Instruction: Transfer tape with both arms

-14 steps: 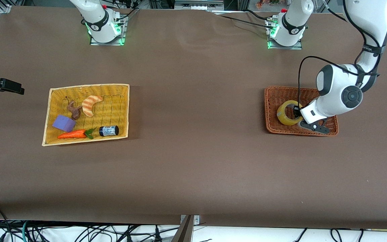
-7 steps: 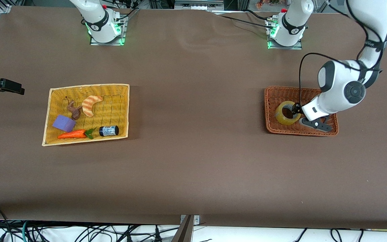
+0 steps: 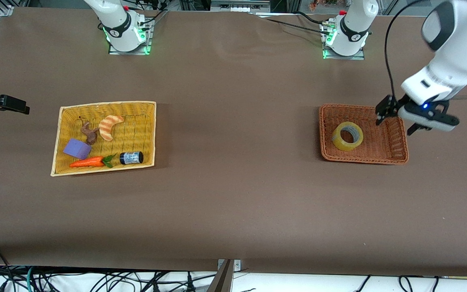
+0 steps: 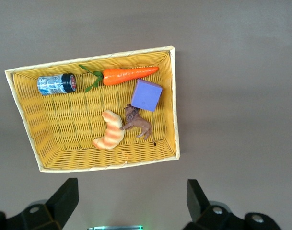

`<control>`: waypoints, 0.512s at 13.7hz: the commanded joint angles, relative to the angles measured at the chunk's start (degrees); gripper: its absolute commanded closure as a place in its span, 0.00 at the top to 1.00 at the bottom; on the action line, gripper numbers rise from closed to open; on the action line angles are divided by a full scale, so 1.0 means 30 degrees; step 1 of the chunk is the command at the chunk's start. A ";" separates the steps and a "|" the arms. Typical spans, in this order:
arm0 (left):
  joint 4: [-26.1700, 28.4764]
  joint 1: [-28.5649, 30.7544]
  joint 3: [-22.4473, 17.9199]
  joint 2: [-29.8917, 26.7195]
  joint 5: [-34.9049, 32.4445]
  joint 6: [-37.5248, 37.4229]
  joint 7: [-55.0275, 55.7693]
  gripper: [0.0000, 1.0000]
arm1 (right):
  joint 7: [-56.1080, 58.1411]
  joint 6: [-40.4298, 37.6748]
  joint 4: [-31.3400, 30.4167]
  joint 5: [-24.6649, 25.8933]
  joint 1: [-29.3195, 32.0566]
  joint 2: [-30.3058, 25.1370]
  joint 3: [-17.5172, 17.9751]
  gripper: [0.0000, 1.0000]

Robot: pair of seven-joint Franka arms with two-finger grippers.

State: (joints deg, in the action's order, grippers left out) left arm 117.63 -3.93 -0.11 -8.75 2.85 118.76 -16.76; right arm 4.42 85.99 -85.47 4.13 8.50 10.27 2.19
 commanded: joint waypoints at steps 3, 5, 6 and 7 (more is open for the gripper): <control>-0.5045 -0.0301 0.0415 0.0251 -0.0305 -0.7320 0.2941 1.00 | 0.0286 -0.0245 0.0189 -0.0322 0.0007 0.0034 -0.0027 1.00; -0.5079 -0.0214 0.0476 0.0280 -0.0334 -0.7829 0.4029 1.00 | 0.0286 -0.0245 0.0189 -0.0322 0.0007 0.0035 -0.0027 1.00; -0.5079 -0.0184 0.0302 0.0309 -0.0305 -0.7829 0.4091 1.00 | 0.0286 -0.0245 0.0189 -0.0322 0.0007 0.0035 -0.0027 1.00; -0.5079 -0.0097 0.0184 0.0367 -0.0305 -0.7829 0.4121 1.00 | 0.0286 -0.0245 0.0189 -0.0322 0.0007 0.0035 -0.0027 1.00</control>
State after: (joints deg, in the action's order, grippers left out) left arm 104.30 -4.52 1.03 -9.39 2.84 96.57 -5.61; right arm 4.44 85.99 -85.47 4.13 8.50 10.27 2.20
